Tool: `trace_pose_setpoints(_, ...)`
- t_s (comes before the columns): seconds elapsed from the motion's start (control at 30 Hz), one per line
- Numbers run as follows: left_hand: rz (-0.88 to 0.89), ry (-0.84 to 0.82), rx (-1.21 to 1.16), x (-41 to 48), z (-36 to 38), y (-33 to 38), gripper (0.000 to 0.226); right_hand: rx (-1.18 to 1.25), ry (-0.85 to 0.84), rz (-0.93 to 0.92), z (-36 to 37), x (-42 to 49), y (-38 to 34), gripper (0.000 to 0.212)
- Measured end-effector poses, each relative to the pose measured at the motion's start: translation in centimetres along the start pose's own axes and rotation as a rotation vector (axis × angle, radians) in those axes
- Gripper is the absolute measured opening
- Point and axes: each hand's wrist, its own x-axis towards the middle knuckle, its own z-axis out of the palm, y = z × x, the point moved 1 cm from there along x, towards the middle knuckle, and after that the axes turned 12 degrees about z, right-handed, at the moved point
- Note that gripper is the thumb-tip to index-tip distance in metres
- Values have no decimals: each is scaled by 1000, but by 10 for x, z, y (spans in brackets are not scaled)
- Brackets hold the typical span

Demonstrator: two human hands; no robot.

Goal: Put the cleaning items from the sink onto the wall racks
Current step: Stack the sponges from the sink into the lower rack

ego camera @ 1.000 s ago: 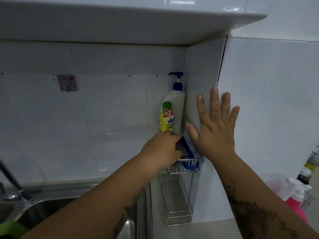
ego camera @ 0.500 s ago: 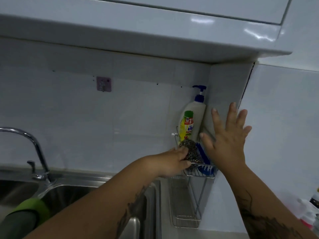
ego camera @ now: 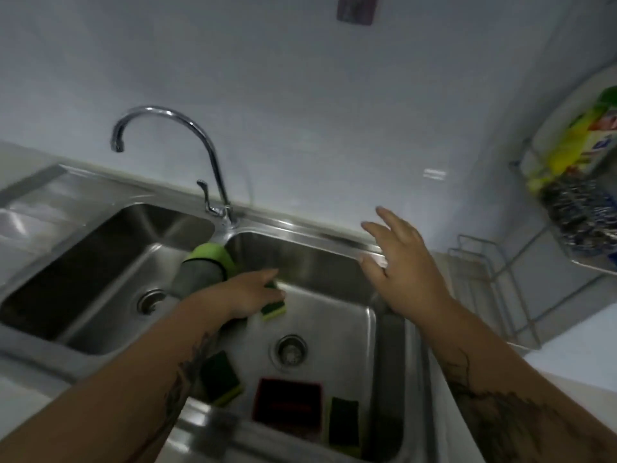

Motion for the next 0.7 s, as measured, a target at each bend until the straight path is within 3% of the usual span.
trace_pose_setpoints(0.1,-114,-49,-15,0,9,-59,59,-14,-227,56,73,-1,-9,56)
trace_pose_setpoints(0.23,-234,-258,55,9,35,-117,76,-13,-454,136,160,-2,-16,55)
trace_pose_setpoints(0.33,-281,-440,211,17,56,-146,76,-19,-568,198,216,-2,-18,56)
trace_pose_setpoints(0.53,-240,-633,460,35,85,-180,79,-42,-689,266,305,0,-14,60)
trace_pose_setpoints(0.7,-238,-697,503,33,106,-196,108,-39,-730,300,355,5,-12,70)
